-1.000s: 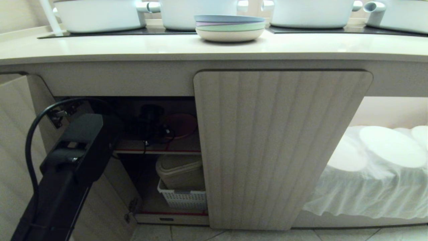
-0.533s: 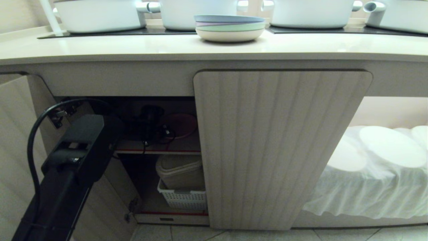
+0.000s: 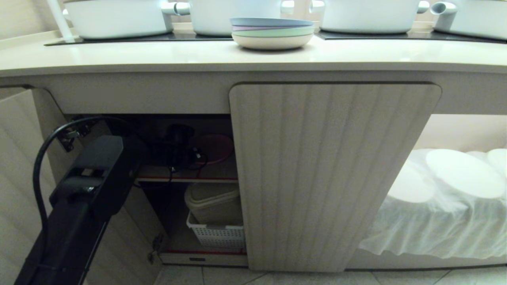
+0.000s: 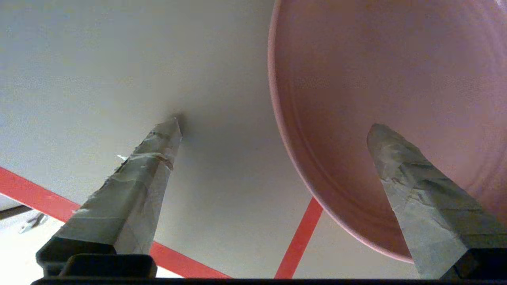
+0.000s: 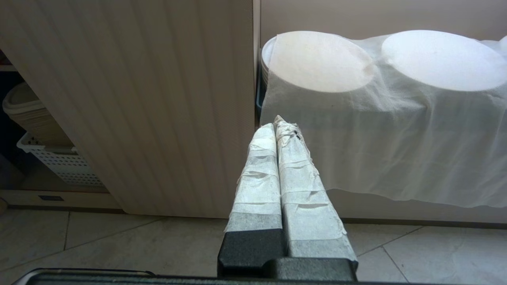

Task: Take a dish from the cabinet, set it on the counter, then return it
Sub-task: Take the plate from the cabinet

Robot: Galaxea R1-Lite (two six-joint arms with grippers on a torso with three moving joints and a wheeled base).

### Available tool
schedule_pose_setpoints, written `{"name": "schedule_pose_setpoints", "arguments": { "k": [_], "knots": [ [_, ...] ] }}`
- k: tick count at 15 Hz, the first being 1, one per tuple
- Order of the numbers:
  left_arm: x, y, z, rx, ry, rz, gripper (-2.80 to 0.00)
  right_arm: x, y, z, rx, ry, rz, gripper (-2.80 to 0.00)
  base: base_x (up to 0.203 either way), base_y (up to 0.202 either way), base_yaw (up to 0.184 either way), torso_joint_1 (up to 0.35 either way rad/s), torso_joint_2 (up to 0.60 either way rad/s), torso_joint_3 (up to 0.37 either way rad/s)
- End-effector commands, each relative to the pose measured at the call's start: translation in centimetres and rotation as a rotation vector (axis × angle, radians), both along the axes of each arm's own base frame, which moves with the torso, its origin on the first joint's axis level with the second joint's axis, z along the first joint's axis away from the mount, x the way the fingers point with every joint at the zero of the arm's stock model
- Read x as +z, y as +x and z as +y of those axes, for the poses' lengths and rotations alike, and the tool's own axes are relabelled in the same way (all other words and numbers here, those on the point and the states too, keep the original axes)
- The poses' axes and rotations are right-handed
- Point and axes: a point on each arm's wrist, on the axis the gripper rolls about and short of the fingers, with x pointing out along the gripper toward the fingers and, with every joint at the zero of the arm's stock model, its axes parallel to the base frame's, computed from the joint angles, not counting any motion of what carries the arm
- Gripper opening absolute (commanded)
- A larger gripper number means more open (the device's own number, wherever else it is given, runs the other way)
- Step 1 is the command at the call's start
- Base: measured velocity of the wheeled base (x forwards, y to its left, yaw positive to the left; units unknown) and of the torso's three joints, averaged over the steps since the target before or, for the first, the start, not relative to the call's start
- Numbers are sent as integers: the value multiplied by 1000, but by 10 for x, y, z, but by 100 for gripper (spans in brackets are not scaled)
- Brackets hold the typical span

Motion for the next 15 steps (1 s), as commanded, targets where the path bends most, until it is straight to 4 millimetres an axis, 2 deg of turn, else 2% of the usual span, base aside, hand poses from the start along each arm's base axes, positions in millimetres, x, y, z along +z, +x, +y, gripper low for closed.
{"name": "schedule_pose_setpoints", "arguments": {
  "k": [1,15],
  "knots": [
    [0,1,0,4,-3,-15,-280,0,0,0,0,0,0,-280,0,0,0,0,0,0],
    [3,3,1,6,-8,-46,-280,0,0,0,0,0,0,-280,0,0,0,0,0,0]
  ]
}}
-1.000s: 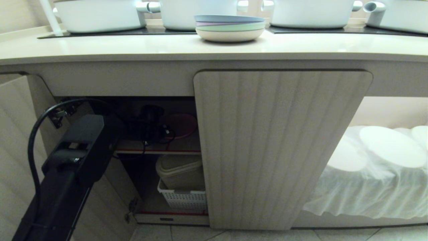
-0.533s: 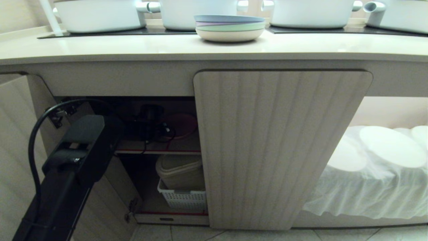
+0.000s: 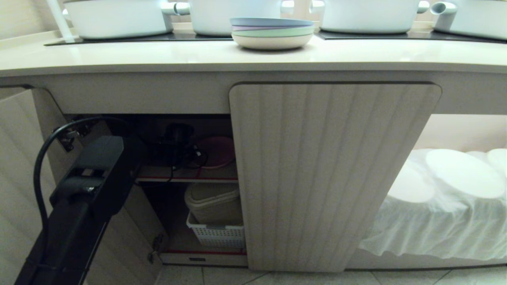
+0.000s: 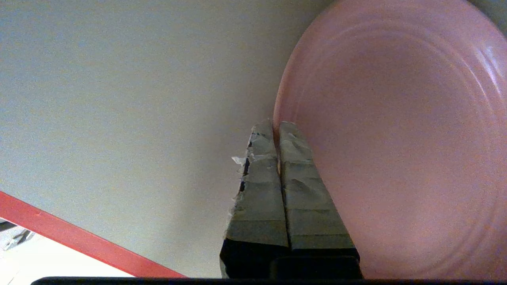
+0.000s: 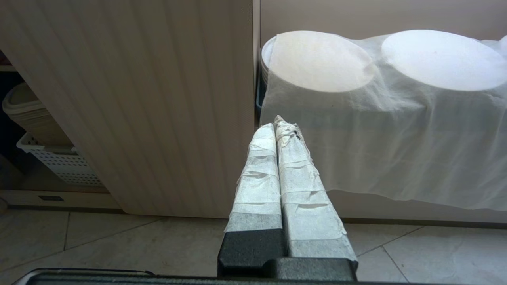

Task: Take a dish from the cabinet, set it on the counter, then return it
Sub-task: Take the plate from the cabinet

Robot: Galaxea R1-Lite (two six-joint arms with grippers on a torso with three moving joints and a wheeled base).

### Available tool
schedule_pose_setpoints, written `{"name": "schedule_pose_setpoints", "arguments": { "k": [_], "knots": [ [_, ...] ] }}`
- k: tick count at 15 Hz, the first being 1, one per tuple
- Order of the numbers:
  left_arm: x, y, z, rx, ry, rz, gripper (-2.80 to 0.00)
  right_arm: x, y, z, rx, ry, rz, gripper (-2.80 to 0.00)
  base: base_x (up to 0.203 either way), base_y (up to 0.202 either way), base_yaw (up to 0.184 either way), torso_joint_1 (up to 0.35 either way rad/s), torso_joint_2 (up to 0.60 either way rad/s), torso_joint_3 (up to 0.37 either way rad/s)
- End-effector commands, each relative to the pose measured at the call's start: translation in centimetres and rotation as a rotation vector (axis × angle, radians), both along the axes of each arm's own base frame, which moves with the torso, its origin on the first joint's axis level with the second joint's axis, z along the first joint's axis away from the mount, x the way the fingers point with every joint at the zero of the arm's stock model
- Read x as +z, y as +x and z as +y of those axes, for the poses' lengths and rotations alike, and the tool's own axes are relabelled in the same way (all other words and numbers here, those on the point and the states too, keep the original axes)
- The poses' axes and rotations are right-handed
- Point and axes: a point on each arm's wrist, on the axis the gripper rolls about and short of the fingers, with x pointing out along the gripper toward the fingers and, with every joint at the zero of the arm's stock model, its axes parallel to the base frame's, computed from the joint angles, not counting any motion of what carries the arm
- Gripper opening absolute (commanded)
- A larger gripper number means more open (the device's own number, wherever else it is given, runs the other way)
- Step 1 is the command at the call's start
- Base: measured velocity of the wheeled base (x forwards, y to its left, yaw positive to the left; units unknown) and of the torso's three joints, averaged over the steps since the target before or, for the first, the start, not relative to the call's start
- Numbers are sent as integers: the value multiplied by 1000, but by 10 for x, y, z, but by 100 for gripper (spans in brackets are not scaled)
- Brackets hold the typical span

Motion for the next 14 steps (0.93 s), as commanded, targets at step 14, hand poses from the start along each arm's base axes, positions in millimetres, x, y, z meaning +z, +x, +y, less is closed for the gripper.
{"name": "schedule_pose_setpoints", "arguments": {
  "k": [14],
  "knots": [
    [7,-21,1,-2,6,68,-280,0,0,0,0,0,0,-280,0,0,0,0,0,0]
  ]
}}
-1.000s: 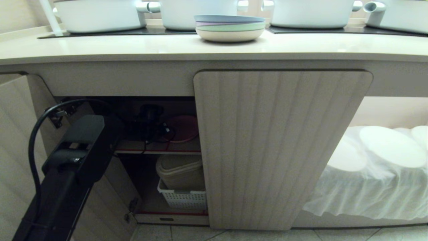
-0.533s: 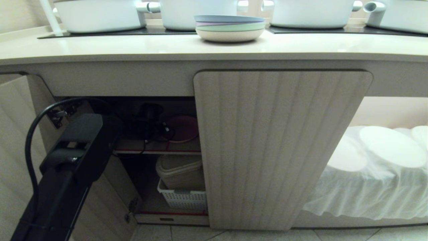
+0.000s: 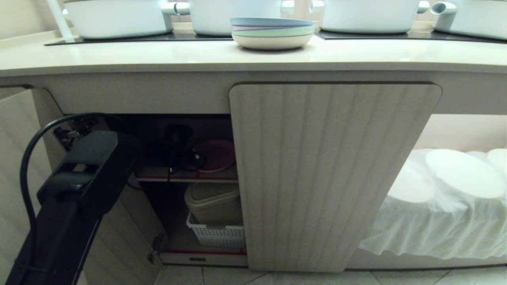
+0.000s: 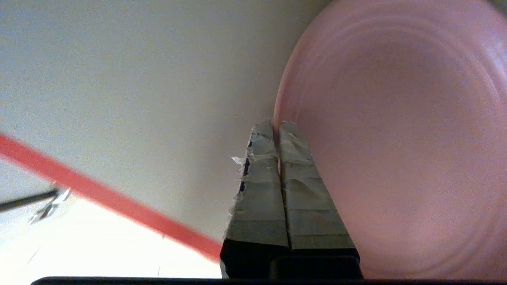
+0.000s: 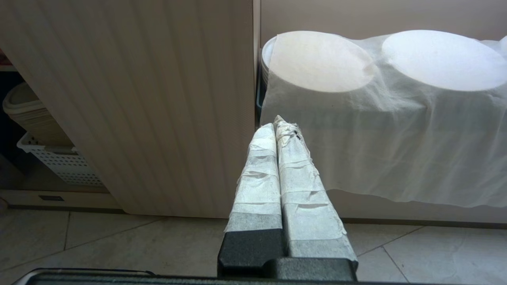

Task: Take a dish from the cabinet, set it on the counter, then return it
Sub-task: Take the plate from the cabinet

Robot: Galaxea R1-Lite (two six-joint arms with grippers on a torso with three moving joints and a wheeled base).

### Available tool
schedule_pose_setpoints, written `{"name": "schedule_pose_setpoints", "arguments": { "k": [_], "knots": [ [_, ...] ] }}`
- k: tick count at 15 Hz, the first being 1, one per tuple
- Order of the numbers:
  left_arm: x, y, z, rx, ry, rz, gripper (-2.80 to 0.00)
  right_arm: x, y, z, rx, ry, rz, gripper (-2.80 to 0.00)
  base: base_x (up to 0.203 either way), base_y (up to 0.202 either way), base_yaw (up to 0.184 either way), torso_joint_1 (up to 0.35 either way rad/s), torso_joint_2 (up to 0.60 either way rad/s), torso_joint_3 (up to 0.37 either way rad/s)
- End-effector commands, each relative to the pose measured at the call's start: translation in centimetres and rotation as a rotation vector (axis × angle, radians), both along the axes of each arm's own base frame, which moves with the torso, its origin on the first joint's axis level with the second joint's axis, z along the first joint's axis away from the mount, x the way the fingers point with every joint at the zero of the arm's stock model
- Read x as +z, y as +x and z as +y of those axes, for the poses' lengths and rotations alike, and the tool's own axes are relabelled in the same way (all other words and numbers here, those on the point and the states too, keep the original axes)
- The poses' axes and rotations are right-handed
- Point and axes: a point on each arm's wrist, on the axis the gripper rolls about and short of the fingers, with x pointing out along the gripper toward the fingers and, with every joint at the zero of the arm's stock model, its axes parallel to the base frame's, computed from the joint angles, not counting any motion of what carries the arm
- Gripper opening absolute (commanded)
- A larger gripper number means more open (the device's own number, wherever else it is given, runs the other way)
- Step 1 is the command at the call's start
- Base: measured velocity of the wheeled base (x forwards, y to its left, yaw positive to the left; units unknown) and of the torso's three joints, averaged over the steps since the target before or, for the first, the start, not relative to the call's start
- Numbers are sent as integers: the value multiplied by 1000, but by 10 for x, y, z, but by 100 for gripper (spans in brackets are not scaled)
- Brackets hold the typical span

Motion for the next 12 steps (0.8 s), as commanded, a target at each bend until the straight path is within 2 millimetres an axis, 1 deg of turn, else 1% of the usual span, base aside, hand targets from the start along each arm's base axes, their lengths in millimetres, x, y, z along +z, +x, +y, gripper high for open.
{"name": "schedule_pose_setpoints", "arguments": {
  "k": [1,6,12],
  "knots": [
    [4,-7,1,4,0,13,-280,0,0,0,0,0,0,-280,0,0,0,0,0,0],
    [3,-25,3,8,2,65,-280,0,0,0,0,1,0,-280,0,0,0,0,0,0],
    [3,-42,4,6,3,68,-280,0,0,0,0,1,0,-280,0,0,0,0,0,0]
  ]
}}
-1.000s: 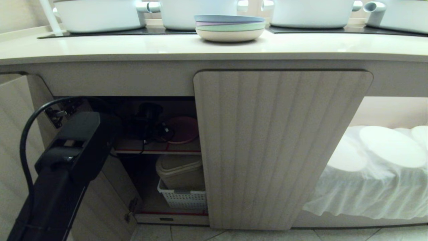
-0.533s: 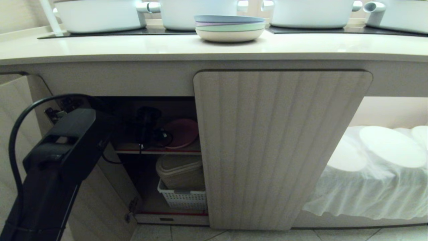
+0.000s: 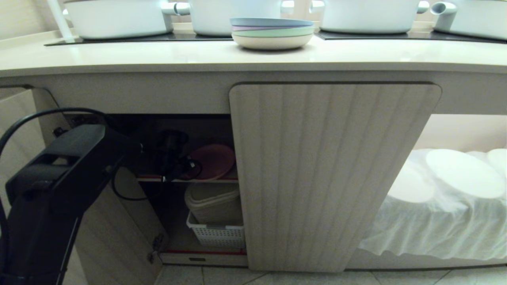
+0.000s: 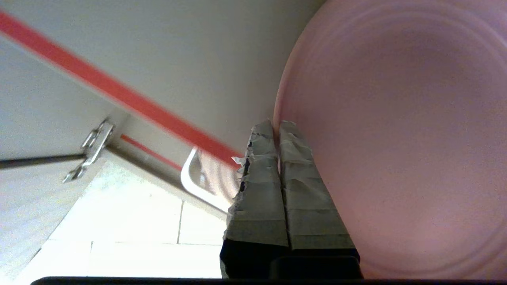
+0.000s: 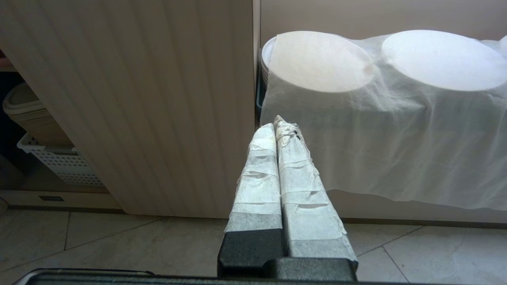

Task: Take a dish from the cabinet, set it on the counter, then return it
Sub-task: Take the plate from the cabinet

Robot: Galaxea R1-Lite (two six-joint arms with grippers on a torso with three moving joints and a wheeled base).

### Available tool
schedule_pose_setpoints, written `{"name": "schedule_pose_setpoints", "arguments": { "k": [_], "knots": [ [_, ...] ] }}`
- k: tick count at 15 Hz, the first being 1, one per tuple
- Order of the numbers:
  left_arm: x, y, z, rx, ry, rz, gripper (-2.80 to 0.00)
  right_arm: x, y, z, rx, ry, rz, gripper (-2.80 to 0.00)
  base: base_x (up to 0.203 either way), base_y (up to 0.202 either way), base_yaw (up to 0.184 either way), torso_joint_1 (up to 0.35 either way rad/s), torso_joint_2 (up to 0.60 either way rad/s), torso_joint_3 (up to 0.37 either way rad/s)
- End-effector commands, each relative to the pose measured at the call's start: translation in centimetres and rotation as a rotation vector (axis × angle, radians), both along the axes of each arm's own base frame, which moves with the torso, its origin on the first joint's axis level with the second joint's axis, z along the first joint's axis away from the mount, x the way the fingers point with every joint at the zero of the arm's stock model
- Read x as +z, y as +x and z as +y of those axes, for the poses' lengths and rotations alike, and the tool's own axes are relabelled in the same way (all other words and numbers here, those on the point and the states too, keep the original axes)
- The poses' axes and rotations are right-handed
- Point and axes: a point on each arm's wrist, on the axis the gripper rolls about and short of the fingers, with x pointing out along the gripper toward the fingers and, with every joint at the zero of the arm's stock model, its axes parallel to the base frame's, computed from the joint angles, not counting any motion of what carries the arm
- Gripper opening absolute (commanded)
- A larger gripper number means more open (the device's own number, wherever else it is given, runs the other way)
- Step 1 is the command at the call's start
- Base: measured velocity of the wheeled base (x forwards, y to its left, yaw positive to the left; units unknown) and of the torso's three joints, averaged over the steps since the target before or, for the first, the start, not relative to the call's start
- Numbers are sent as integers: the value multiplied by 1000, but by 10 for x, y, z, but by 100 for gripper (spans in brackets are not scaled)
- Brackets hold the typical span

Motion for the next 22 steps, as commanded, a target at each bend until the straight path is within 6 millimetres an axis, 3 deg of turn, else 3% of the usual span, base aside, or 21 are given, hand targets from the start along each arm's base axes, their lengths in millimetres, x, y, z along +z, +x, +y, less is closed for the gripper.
{"name": "schedule_pose_setpoints", "arguments": {
  "k": [1,10,22],
  "knots": [
    [5,-7,-1,1,-1,0,-280,0,0,0,1,-1,0,-280,0,0,0,0,0,0],
    [22,-27,-7,-16,-7,6,-280,0,0,0,1,1,0,-280,0,0,0,0,0,0],
    [25,-71,1,18,-28,89,-280,0,0,0,1,1,0,-280,0,0,0,0,0,0]
  ]
}}
